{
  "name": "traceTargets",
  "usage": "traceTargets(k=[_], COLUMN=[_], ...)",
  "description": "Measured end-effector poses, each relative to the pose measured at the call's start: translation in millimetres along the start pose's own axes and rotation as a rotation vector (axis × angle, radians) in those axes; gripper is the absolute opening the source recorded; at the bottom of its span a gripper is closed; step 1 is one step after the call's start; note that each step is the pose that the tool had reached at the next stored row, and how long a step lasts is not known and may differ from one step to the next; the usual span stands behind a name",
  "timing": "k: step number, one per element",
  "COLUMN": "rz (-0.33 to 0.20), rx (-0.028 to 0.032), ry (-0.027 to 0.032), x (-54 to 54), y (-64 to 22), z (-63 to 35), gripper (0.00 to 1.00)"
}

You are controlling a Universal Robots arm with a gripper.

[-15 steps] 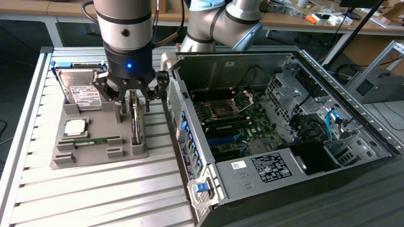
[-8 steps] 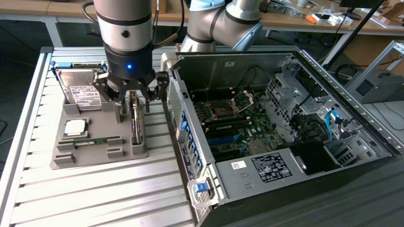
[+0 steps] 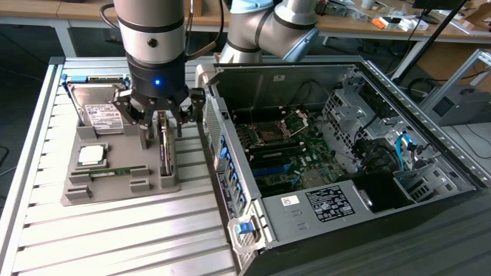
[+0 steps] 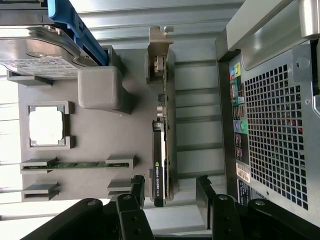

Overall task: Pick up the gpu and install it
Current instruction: 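Pick up the gpu and move the gpu toward the slot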

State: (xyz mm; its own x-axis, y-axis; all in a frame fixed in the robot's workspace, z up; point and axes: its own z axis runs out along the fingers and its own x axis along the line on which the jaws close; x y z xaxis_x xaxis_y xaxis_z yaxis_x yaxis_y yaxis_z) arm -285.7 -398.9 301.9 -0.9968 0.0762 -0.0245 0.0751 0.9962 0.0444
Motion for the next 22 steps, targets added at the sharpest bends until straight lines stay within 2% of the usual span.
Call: traceTargets(k=[14, 22], rz=[0.000, 0.000], rx=[0.0000, 0.0000], ry=[0.0000, 0.0000], x=[0.1, 0.2], y=[-0.1, -0.4], z=[2.8, 8.6], gripper=[0.54, 0.54])
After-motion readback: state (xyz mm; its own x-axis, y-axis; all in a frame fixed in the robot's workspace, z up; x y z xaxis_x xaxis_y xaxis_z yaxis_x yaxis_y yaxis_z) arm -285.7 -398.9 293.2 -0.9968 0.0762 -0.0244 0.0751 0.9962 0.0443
